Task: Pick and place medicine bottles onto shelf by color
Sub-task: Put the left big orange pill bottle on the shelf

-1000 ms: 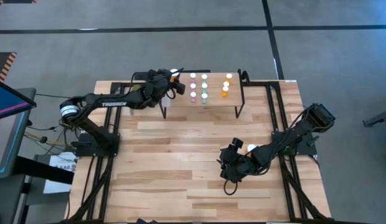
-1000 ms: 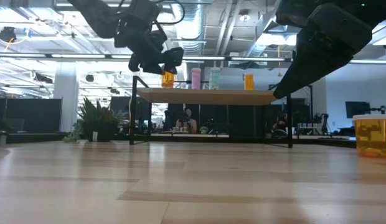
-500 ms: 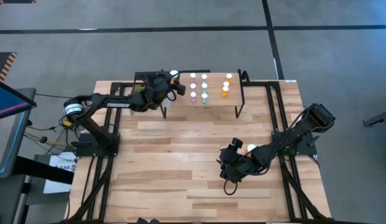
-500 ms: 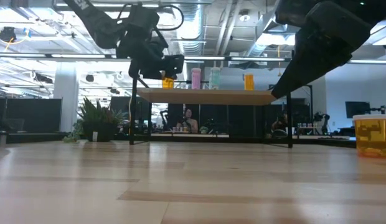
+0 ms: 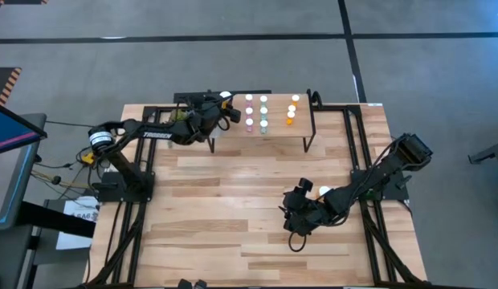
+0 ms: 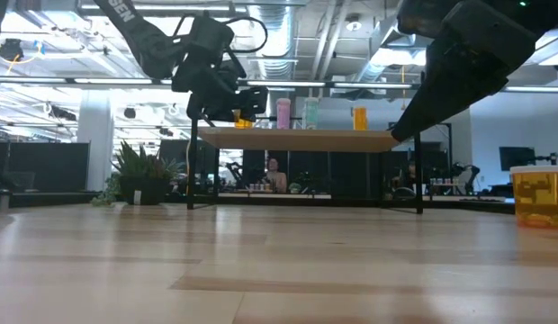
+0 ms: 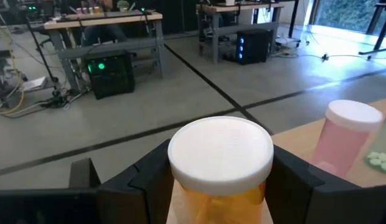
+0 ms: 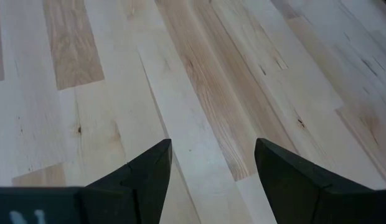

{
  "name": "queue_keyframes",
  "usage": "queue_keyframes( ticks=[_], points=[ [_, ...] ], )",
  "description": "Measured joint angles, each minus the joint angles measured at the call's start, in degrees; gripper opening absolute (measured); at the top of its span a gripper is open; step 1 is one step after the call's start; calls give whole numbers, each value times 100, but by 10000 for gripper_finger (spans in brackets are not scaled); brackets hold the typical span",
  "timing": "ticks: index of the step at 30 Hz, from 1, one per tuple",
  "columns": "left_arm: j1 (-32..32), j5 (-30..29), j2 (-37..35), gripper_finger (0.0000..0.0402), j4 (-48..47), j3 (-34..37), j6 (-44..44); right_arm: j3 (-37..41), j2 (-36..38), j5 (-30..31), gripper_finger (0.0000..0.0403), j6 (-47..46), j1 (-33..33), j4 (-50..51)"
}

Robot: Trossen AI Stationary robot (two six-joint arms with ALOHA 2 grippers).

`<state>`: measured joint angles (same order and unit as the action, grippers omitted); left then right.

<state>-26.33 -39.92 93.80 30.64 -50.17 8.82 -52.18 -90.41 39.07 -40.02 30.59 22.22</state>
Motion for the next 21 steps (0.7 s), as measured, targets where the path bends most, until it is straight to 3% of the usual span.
queue_keyframes(
  ticks=[21],
  points=[
    [-15, 115, 0, 220, -90, -4, 199, 0, 0, 0, 254, -1, 0, -2]
  ],
)
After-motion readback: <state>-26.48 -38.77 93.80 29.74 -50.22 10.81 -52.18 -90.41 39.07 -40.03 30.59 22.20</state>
